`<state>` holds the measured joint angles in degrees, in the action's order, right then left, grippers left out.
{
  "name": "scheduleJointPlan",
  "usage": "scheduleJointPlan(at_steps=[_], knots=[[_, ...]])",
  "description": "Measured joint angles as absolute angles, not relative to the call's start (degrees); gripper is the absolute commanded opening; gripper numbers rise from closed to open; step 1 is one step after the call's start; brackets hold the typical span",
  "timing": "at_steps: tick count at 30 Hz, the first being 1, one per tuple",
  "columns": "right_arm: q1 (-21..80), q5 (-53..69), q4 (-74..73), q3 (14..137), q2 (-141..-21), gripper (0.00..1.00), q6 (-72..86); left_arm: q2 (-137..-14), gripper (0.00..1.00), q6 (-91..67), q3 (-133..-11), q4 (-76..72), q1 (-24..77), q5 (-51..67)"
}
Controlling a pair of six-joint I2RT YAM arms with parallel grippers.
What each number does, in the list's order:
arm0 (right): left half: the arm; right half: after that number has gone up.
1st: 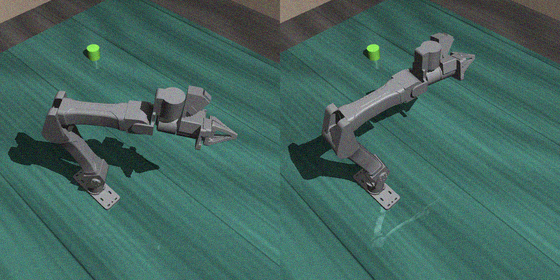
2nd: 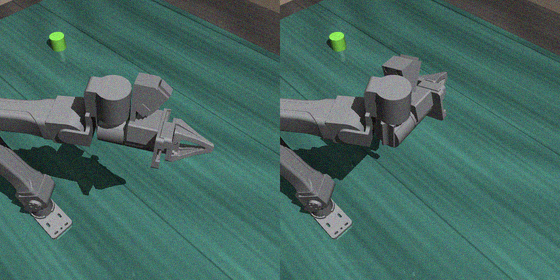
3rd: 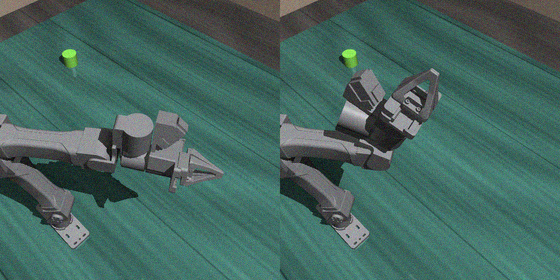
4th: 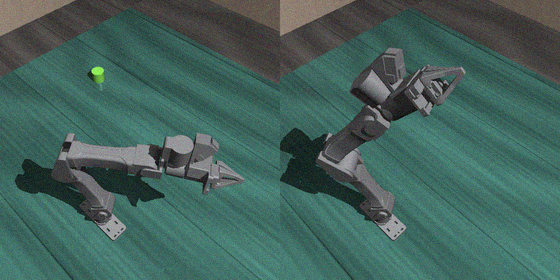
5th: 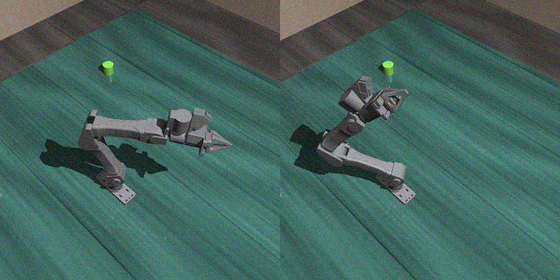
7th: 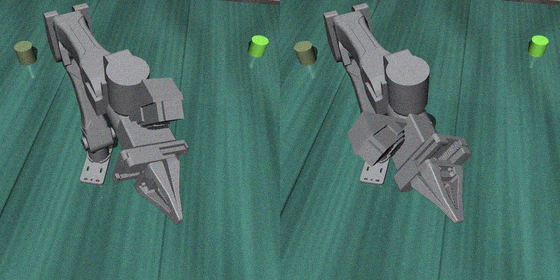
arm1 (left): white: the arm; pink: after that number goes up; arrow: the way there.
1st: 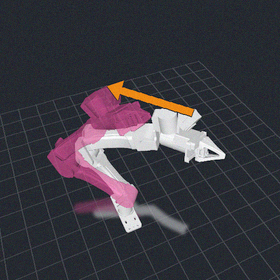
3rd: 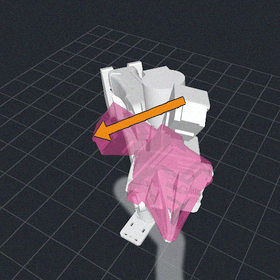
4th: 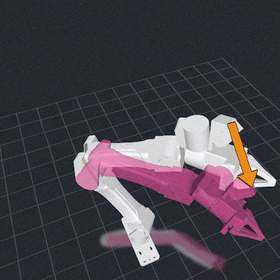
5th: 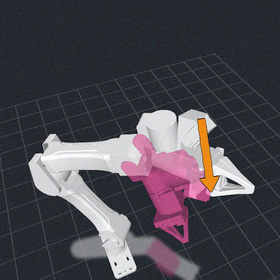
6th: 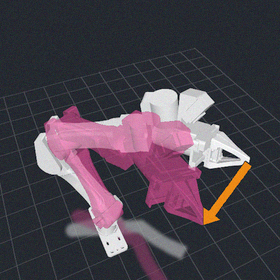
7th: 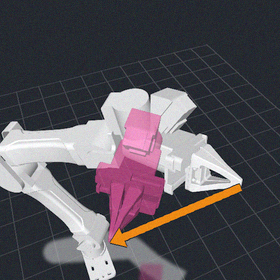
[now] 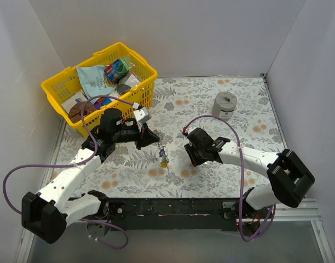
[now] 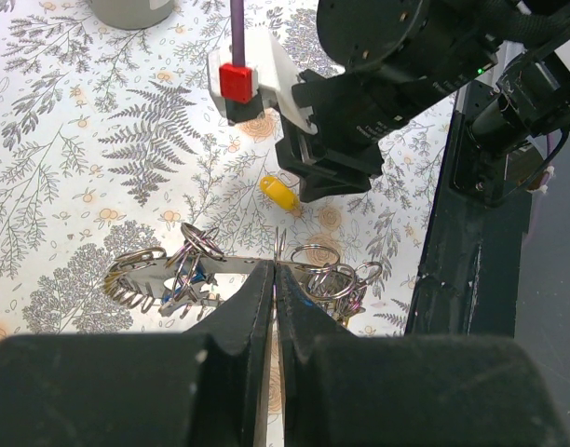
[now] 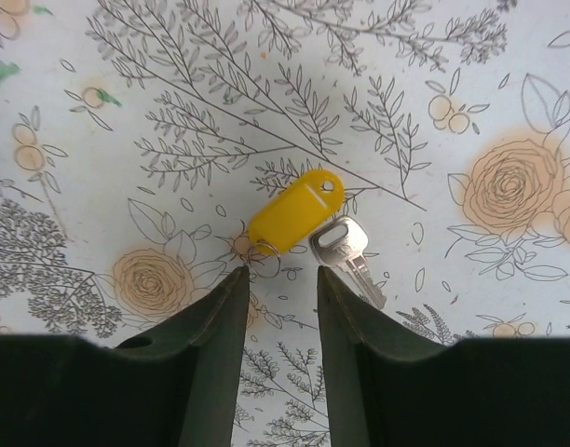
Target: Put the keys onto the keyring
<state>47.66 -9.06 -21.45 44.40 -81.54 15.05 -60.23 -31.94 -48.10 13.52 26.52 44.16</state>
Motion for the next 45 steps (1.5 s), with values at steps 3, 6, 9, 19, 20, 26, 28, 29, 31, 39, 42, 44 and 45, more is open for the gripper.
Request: scheduleJointPlan(at_steps=[3, 6, 9, 19, 20, 26, 28, 29, 31, 39, 42, 44, 45], knots=[[47.7, -9.0, -22.6, 47.1, -81.0, 0.43, 15.1, -60.2, 0.00, -31.9, -48.1, 13.5, 26.5, 44.2], [47.6, -8.6, -22.5, 48.6, -81.0, 0.42, 15.4, -60.2, 0.00, -31.9, -48.1, 13.5, 26.5, 44.1], [47.6, -7.0, -22.6, 48.5, -81.2, 0.41, 16.6, -60.2, 0.00, -31.9, -48.1, 13.5, 26.5, 44.1], [44.3, -2.0, -22.0, 44.4, -81.5, 0.39, 20.5, -60.2, 0.00, -32.0, -47.9, 13.5, 26.5, 44.1], [44.0, -1.7, -21.9, 44.1, -81.6, 0.39, 20.7, -60.2, 0.00, -32.0, -47.9, 13.5, 26.5, 44.1], [42.8, 1.1, -19.2, 41.8, -82.4, 0.36, 21.6, -60.2, 0.00, -32.0, -47.8, 13.5, 26.5, 44.1], [42.5, 2.0, -17.9, 41.4, -82.5, 0.34, 22.2, -60.2, 0.00, -32.0, -47.8, 13.5, 26.5, 44.1], [42.3, 2.3, -17.4, 41.2, -82.6, 0.34, 22.4, -60.2, 0.00, -32.0, -47.8, 13.5, 26.5, 44.1], [41.9, 3.3, -15.6, 40.6, -82.6, 0.32, 22.9, -60.2, 0.00, -32.0, -47.8, 13.5, 26.5, 44.1], [38.9, 6.5, -10.4, 38.3, -82.6, 0.12, 25.4, -60.2, 0.00, -32.0, -47.8, 13.5, 26.5, 44.1], [38.1, 6.6, -9.4, 37.6, -82.4, 0.04, 25.8, -60.2, 0.00, -32.0, -47.8, 13.5, 26.5, 44.1], [37.8, 6.6, -9.1, 37.5, -82.3, 0.01, 26.0, -60.2, 0.00, -32.0, -47.8, 13.5, 26.5, 44.2], [37.7, 6.6, -9.1, 37.5, -82.3, 0.01, 26.1, -60.2, 0.00, -32.0, -47.8, 13.5, 26.5, 44.2]])
